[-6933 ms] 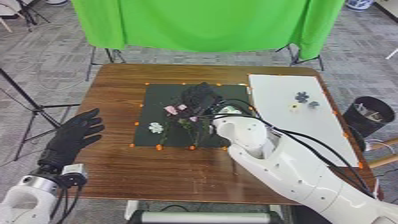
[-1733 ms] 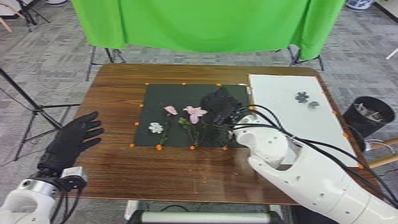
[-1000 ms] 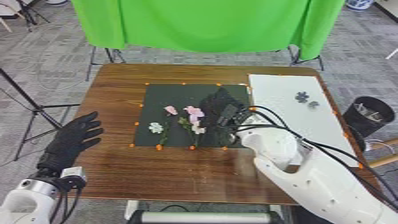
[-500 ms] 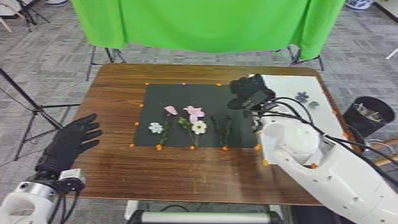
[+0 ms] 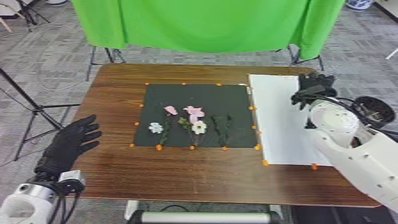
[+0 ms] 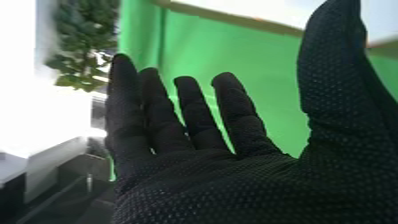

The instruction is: Arrange flowers

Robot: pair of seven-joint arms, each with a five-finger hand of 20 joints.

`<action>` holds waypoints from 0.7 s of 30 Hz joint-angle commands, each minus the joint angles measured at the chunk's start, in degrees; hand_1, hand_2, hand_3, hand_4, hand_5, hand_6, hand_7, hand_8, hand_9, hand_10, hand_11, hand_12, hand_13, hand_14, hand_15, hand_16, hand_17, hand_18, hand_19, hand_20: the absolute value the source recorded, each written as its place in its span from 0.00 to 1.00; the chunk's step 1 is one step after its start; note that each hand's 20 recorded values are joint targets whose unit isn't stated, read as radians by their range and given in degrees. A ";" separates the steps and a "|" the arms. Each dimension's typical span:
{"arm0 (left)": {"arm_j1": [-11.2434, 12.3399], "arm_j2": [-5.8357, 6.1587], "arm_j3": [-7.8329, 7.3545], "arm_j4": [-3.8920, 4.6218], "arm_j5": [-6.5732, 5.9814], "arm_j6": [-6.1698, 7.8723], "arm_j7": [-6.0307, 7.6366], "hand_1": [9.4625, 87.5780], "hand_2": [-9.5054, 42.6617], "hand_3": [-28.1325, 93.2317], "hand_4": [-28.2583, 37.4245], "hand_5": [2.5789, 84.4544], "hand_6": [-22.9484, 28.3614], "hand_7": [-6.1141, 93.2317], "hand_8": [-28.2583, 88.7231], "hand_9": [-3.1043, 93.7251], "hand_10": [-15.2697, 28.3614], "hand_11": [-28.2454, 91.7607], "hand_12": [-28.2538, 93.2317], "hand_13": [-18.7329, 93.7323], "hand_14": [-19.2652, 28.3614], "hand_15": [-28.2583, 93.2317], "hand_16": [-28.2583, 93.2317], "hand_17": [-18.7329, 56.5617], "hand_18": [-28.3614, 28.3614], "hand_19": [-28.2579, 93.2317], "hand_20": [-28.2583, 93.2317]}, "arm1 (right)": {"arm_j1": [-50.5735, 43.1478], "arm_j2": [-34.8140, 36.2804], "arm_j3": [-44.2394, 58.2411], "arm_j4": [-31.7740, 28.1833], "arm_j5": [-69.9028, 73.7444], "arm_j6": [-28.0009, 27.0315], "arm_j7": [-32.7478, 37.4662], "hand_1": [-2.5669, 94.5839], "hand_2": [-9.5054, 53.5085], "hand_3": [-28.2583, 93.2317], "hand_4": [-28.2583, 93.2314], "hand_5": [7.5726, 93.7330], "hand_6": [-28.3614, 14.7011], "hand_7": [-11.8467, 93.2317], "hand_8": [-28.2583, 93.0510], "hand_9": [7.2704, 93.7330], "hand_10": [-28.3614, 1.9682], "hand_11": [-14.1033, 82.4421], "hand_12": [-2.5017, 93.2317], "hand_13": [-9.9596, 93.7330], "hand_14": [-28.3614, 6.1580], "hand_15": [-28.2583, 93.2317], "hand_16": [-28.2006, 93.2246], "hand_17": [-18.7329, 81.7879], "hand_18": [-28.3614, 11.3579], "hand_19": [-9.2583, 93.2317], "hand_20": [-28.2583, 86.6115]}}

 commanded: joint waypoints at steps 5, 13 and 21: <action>0.04 -1.01 -0.02 -0.17 0.04 0.05 -0.73 0.22 0.07 0.81 0.04 0.31 0.52 0.31 0.13 0.27 0.62 0.49 0.36 0.32 0.69 0.55 0.23 0.15 0.88 0.64 0.32 | 0.84 0.51 -0.97 3.33 2.60 -1.76 7.77 0.29 0.03 0.99 0.01 0.21 0.45 0.41 0.12 0.29 0.41 0.37 0.23 0.47 0.45 0.49 0.35 0.29 0.16 0.69 0.41; -0.23 -1.15 -0.12 -0.10 0.17 -0.14 -0.97 0.22 0.07 0.81 0.05 0.31 0.52 0.31 0.13 0.27 0.62 0.49 0.36 0.32 0.69 0.55 0.23 0.15 0.88 0.63 0.32 | 2.14 0.06 -2.40 5.76 4.50 -0.13 5.83 0.32 0.02 0.98 0.00 0.34 0.53 0.42 0.10 0.47 0.46 0.37 0.20 0.64 0.58 0.57 0.34 0.33 0.18 0.75 0.43; -0.16 -1.14 -0.12 -0.11 0.01 -0.05 -0.85 0.22 0.07 0.81 0.05 0.31 0.52 0.31 0.13 0.27 0.62 0.49 0.36 0.33 0.69 0.55 0.23 0.15 0.88 0.64 0.32 | 1.40 0.70 -4.29 7.06 4.35 10.64 2.38 0.41 0.04 0.95 0.00 0.53 0.69 0.51 0.14 0.71 0.67 0.40 0.28 0.77 0.72 0.61 0.41 0.38 0.21 0.78 0.47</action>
